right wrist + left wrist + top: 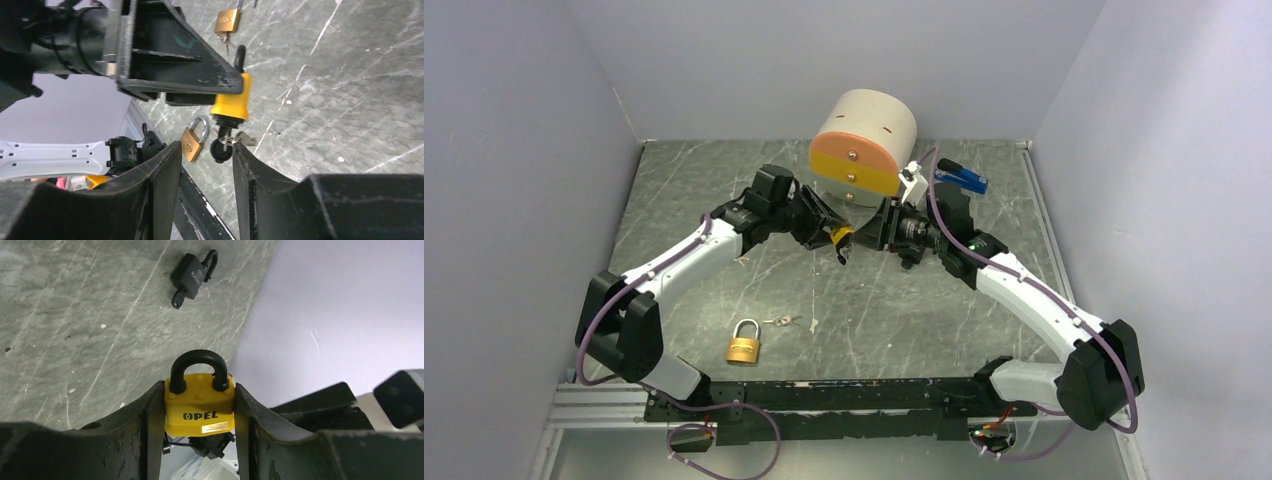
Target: Unlock with the key
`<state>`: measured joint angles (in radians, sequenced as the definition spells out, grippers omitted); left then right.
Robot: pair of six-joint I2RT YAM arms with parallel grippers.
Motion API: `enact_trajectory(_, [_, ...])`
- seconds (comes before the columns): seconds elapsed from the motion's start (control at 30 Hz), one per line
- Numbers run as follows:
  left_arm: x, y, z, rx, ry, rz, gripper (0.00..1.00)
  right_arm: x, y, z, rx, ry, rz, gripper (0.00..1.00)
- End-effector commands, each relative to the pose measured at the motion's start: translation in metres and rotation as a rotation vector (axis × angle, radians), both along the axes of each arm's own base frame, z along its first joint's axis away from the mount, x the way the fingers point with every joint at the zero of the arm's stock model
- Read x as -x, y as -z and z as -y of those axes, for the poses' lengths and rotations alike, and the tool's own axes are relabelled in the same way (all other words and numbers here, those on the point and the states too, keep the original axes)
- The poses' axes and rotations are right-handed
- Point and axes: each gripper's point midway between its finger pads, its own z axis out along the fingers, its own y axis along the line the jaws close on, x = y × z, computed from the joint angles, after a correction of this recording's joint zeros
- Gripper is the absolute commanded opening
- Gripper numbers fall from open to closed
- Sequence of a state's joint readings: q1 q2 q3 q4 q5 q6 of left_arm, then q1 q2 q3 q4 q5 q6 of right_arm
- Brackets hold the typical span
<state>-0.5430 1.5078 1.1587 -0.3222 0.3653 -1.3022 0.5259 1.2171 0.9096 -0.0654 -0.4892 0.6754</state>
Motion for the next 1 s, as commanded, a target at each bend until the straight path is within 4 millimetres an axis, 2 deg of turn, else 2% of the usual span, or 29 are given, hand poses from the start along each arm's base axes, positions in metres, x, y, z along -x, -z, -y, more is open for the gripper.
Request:
enact_trajectory(0.0, [-0.005, -0.043, 0.002, 0.077, -0.005, 0.136, 0.03, -0.008, 0.001, 0.005, 0.034, 0.034, 0.024, 0.47])
enact_trajectory(0.13, [-0.003, -0.043, 0.006, 0.098, 0.014, 0.130, 0.03, -0.009, 0.005, 0.002, 0.039, 0.023, 0.011, 0.48])
enact_trajectory(0.23, [-0.001, -0.042, 0.008, 0.116, 0.023, 0.121, 0.03, -0.011, 0.003, -0.002, 0.034, 0.005, 0.003, 0.39])
enact_trajectory(0.37, [-0.002, -0.044, 0.007, 0.125, 0.013, 0.132, 0.03, -0.015, 0.011, -0.006, 0.057, -0.003, -0.035, 0.28])
enact_trajectory(0.53, [-0.002, -0.049, 0.007, 0.129, 0.008, 0.143, 0.03, -0.019, 0.011, -0.007, 0.058, 0.001, -0.034, 0.22])
enact_trajectory(0.7, [0.003, -0.049, 0.009, 0.141, 0.025, 0.116, 0.02, -0.020, 0.006, -0.011, 0.046, -0.012, -0.033, 0.12])
enact_trajectory(0.77, [0.005, -0.048, 0.008, 0.146, 0.022, 0.110, 0.03, -0.019, 0.007, -0.011, 0.051, -0.016, -0.037, 0.12])
enact_trajectory(0.97, [0.002, -0.051, 0.004, 0.140, -0.009, 0.122, 0.02, -0.012, 0.010, -0.008, 0.044, -0.026, -0.036, 0.21])
